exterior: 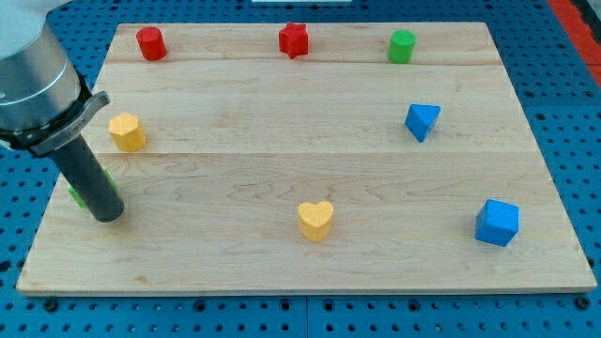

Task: Move the green star into the yellow hexagon

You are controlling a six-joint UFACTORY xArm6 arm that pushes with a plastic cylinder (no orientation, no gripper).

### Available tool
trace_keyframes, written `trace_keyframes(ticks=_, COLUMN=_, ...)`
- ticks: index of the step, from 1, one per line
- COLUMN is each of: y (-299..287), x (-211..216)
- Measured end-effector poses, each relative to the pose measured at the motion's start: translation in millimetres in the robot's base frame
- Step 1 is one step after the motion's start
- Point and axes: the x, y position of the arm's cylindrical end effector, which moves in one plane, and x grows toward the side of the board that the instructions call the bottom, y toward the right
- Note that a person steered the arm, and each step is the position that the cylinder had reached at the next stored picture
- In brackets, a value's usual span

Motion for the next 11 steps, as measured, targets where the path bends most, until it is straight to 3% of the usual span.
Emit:
trace_keyframes(ticks=2, y=-24, x=28)
trace_keyframes(ticks=4, y=-68, x=2)
trace_keyframes(ticks=7, y=-44, x=-42)
trace_keyframes(ticks=10, y=-4, x=4)
trace_keyframes(ticks=11, y=15, x=-14)
